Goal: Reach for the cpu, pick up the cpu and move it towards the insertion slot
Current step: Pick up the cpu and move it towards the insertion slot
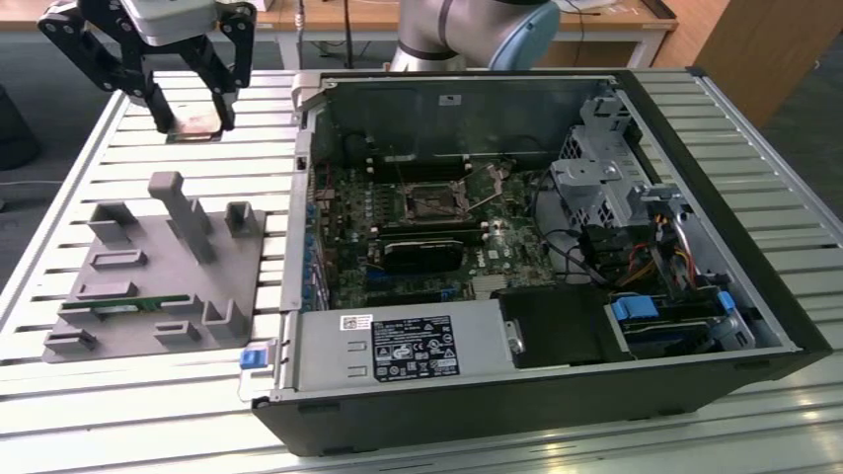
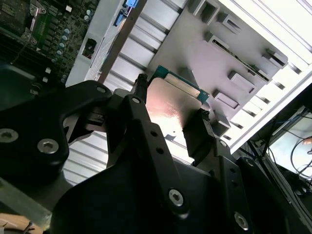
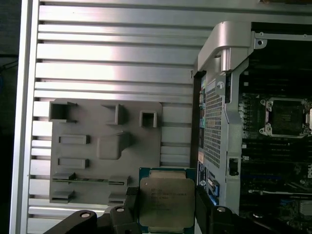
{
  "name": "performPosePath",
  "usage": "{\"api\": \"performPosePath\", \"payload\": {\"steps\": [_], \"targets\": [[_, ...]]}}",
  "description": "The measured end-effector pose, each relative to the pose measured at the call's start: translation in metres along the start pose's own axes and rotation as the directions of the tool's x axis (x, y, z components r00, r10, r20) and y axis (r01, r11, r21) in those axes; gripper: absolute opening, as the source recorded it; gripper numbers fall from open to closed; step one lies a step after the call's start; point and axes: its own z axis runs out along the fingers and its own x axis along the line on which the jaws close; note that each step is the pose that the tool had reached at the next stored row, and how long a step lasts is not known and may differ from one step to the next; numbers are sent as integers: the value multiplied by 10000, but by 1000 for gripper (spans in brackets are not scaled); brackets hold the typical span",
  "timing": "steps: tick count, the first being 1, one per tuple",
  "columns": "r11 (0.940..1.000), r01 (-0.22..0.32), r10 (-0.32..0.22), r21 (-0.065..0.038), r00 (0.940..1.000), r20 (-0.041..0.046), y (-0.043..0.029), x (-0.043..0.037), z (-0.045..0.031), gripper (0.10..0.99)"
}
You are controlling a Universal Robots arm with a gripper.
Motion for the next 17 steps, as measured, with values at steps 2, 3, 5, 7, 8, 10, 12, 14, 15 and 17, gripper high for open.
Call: {"api": "performPosePath", "payload": {"steps": [2, 3, 5, 7, 8, 10, 12, 14, 15, 17], "targets": [[10000, -1, 1, 1, 10000, 0, 0, -21, 0, 545], [10000, -1, 1, 0, 10000, 0, -1, -31, 0, 545], [10000, 0, 0, 0, 10000, 0, -1, -52, -1, 545], [10000, 0, 0, 0, 10000, 0, -2, -75, -1, 545], [10000, 0, 0, 0, 10000, 0, -2, -89, -1, 545], [10000, 0, 0, 0, 10000, 0, -3, -122, -1, 545], [10000, 1, -1, -1, 10000, 0, -4, -174, -2, 545], [10000, -1, 1, 0, 10000, -2, -6, -236, -2, 545], [10000, -1, 1, 1, 10000, -3, -7, -270, -3, 545], [10000, 0, 0, 0, 10000, -4, -8, -332, -3, 545]]}}
